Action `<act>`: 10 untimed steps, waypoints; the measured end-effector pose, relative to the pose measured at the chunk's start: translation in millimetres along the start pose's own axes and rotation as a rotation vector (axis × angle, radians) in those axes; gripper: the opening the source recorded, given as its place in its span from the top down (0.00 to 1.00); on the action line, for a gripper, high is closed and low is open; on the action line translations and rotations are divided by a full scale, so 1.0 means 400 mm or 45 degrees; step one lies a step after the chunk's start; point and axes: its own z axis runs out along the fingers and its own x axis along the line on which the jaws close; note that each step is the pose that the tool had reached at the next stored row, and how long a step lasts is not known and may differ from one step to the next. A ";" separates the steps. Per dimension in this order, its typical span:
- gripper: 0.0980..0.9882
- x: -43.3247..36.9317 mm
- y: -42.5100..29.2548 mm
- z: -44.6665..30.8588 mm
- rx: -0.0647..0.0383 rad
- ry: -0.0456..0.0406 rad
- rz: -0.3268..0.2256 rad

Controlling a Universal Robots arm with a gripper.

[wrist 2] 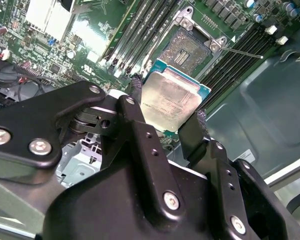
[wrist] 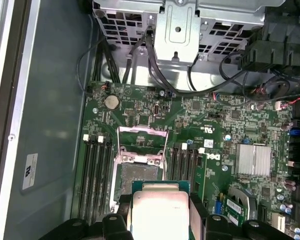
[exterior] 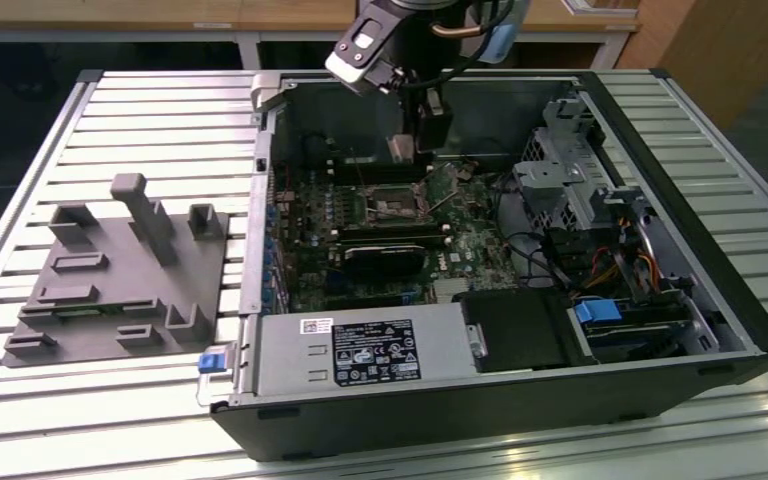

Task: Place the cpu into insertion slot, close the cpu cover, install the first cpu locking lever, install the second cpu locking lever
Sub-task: 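Place the cpu into insertion slot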

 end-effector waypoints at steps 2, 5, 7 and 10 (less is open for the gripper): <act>0.50 0.000 0.000 0.005 0.000 0.000 0.001; 0.50 0.000 -0.001 0.008 0.000 0.000 0.003; 0.50 0.000 -0.001 0.011 0.000 -0.001 0.005; 0.50 0.000 -0.001 0.014 0.000 -0.001 0.005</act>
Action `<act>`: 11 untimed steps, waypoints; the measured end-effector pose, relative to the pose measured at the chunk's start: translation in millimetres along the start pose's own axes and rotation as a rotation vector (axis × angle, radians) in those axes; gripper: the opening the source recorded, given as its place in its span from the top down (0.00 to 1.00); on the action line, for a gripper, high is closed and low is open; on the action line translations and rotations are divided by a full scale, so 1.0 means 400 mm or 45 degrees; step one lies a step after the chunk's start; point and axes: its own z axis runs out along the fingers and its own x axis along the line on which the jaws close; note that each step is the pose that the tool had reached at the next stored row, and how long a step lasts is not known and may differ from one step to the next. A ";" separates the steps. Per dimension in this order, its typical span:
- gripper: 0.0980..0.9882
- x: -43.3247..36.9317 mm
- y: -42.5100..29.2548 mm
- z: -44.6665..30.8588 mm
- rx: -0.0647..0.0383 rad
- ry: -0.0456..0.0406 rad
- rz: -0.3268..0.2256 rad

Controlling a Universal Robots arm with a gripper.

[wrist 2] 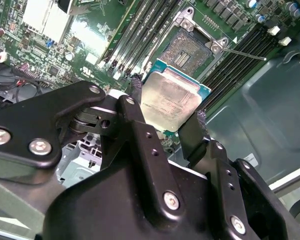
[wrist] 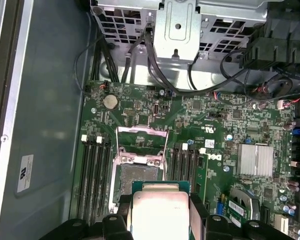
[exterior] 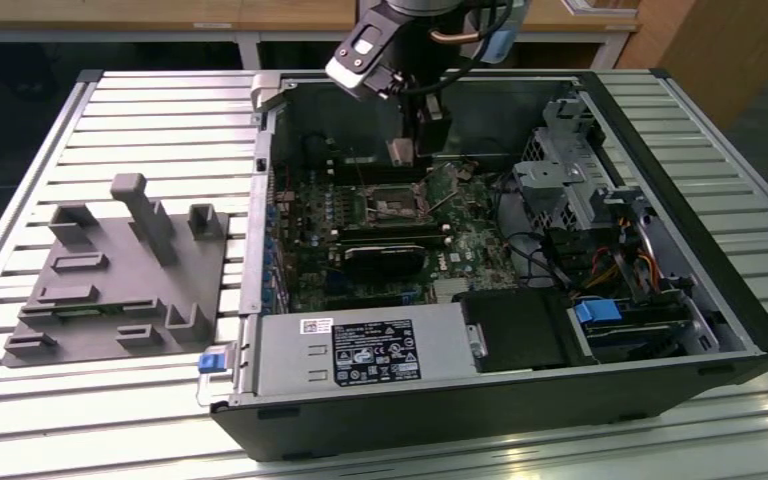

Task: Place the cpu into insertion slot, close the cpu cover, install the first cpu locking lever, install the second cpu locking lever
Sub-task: 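Place the cpu into insertion slot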

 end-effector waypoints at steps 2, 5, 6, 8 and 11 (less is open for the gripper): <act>0.50 0.000 0.000 0.004 0.000 0.000 0.000; 0.50 0.000 -0.001 0.008 0.001 -0.001 0.000; 0.50 0.000 -0.001 0.010 0.001 -0.001 0.000; 0.50 0.000 -0.001 0.015 0.001 -0.001 0.000; 0.50 0.000 -0.002 0.020 0.001 -0.001 0.000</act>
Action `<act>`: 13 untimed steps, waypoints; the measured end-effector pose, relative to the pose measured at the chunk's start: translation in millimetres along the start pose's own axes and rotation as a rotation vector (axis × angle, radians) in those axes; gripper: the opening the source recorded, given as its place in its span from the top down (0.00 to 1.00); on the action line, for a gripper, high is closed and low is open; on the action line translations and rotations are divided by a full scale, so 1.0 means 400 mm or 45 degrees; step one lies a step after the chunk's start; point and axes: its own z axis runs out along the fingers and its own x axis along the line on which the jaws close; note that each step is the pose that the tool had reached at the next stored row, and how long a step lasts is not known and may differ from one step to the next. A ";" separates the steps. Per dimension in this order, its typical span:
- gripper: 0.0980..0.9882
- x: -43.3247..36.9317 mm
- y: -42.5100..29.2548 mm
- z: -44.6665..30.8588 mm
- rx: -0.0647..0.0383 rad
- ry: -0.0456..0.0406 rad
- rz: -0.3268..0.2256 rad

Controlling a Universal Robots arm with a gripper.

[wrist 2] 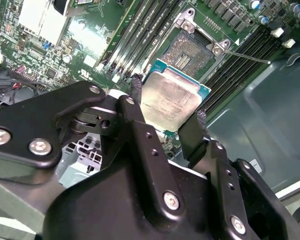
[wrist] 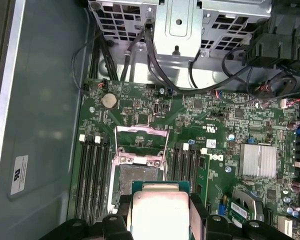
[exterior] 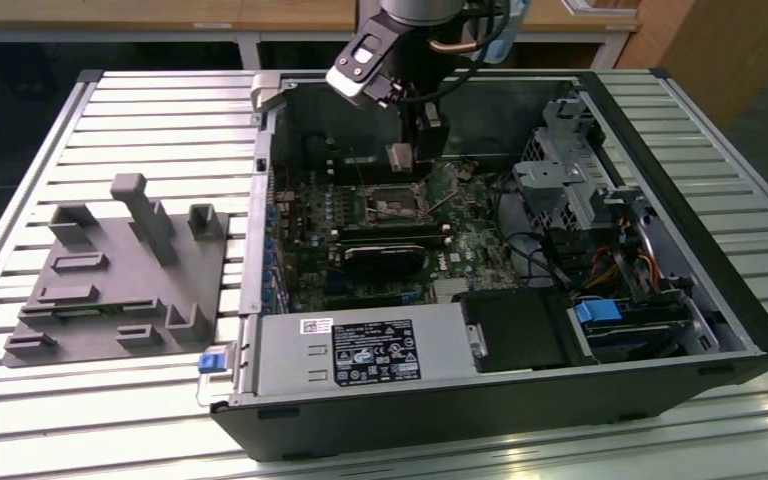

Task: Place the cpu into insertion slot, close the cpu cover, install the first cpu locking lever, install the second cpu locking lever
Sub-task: 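Place the cpu into insertion slot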

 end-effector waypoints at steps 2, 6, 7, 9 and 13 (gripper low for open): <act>0.50 0.000 0.000 0.003 0.000 0.000 0.000; 0.50 0.000 -0.001 0.012 0.000 0.000 0.000; 0.50 0.001 -0.001 0.015 0.000 0.000 0.001; 0.50 0.004 -0.002 0.023 0.000 -0.001 0.006; 0.50 0.011 -0.003 0.042 0.000 -0.001 0.013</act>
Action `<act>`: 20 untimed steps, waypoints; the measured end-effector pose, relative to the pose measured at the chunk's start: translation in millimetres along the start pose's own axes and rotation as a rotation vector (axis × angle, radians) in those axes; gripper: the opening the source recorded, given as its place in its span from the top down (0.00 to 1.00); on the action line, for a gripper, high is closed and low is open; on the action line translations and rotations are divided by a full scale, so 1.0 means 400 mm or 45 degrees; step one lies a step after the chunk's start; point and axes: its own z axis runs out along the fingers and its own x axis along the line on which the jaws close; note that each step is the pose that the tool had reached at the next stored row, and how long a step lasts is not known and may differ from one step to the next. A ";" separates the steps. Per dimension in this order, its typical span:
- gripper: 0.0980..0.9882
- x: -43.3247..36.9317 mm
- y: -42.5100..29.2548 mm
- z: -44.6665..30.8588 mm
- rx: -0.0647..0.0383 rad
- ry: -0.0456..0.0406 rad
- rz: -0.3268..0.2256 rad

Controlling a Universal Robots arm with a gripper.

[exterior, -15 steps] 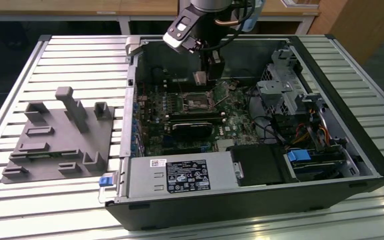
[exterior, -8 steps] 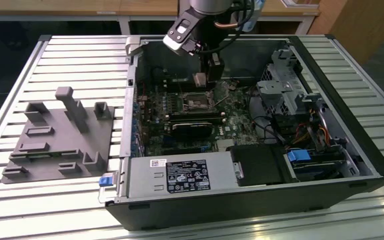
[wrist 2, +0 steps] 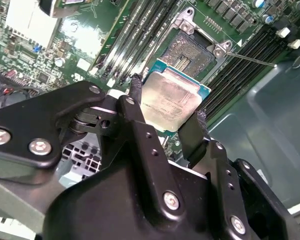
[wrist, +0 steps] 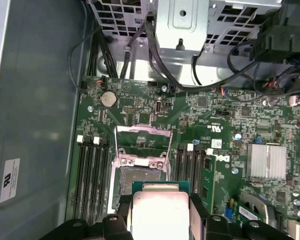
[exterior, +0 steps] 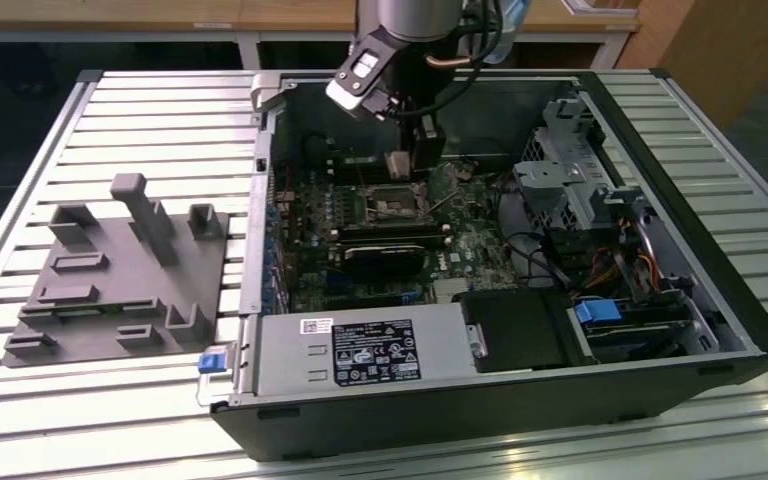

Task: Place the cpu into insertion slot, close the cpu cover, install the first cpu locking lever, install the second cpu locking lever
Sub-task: 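Place the cpu into insertion slot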

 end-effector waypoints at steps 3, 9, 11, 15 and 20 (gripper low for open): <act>0.50 0.005 -0.002 0.013 0.000 -0.002 0.030; 0.50 0.009 -0.003 0.040 -0.001 -0.004 0.053; 0.50 0.009 -0.004 0.049 -0.001 -0.004 0.053; 0.50 0.009 -0.005 0.057 -0.001 -0.004 0.053; 0.50 0.009 -0.005 0.061 -0.001 -0.004 0.053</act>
